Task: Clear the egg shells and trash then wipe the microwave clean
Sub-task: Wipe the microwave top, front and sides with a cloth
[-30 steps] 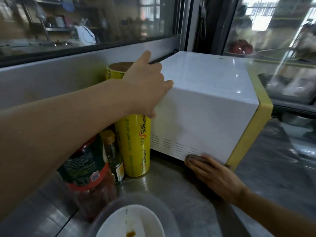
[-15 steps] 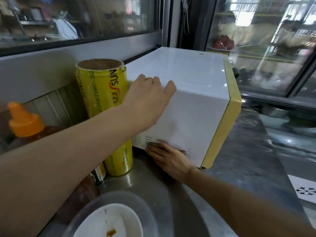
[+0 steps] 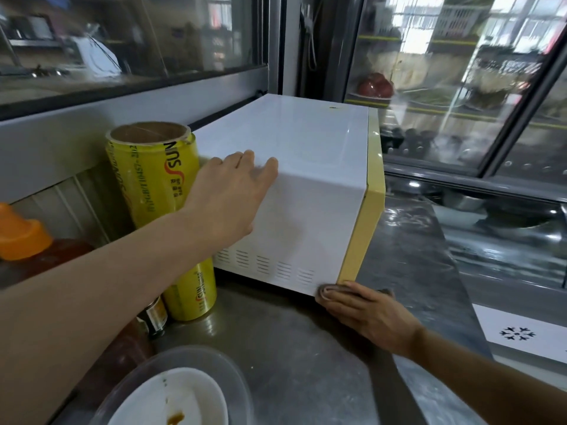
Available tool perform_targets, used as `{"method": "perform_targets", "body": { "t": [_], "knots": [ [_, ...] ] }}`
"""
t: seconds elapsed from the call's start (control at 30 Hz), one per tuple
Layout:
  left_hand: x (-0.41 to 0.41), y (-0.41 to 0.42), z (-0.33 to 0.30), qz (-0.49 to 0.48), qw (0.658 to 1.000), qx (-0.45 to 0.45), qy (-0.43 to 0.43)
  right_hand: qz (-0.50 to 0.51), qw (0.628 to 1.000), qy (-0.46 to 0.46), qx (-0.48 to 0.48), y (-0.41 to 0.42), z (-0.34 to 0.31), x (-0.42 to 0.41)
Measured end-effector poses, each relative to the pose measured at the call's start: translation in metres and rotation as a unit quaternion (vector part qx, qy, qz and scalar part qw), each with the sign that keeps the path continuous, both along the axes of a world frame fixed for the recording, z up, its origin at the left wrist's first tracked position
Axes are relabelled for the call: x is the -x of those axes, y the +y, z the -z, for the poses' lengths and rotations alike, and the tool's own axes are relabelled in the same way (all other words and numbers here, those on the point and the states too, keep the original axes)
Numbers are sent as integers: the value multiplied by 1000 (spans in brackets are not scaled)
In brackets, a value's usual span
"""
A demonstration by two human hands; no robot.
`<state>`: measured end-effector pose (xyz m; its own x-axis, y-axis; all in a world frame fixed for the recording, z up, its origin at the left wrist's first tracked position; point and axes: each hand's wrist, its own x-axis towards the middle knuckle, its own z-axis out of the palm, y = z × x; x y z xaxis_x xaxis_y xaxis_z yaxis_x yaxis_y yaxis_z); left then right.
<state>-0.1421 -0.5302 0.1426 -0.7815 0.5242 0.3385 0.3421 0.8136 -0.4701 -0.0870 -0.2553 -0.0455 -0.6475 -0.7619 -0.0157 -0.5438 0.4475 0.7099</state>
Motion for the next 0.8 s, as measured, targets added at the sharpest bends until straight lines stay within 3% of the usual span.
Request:
{"method": "perform_targets", "body": {
  "t": [0.2,0.27,0.33,0.37,0.47,0.53,0.63,0.8],
  "knots": [
    [-2,2,-1,-12,1000,-12,-8,55,996,-5,68,21,-2,-27],
    [-3,2,-2,-14,1000,-12,-15,111,980,-7,162,25,-15,-43],
    [-4,2,-4,-15,999,-15,-28,202,918,-17,340,19,-34,-60],
    [-5,2,-5,-15,999,-17,-34,225,864,-28,449,12,-43,-68],
    [-9,2,-8,-14,998,-26,-50,214,631,-67,742,-20,-82,-69],
    [-12,3,-7,-15,998,-25,-61,184,541,-21,820,-42,-110,-57],
    [-15,11,-3,14,997,-40,-65,146,499,32,853,-74,-137,-32],
    [-15,19,9,38,994,-78,-67,178,435,48,881,-92,-118,-4]
  ]
}}
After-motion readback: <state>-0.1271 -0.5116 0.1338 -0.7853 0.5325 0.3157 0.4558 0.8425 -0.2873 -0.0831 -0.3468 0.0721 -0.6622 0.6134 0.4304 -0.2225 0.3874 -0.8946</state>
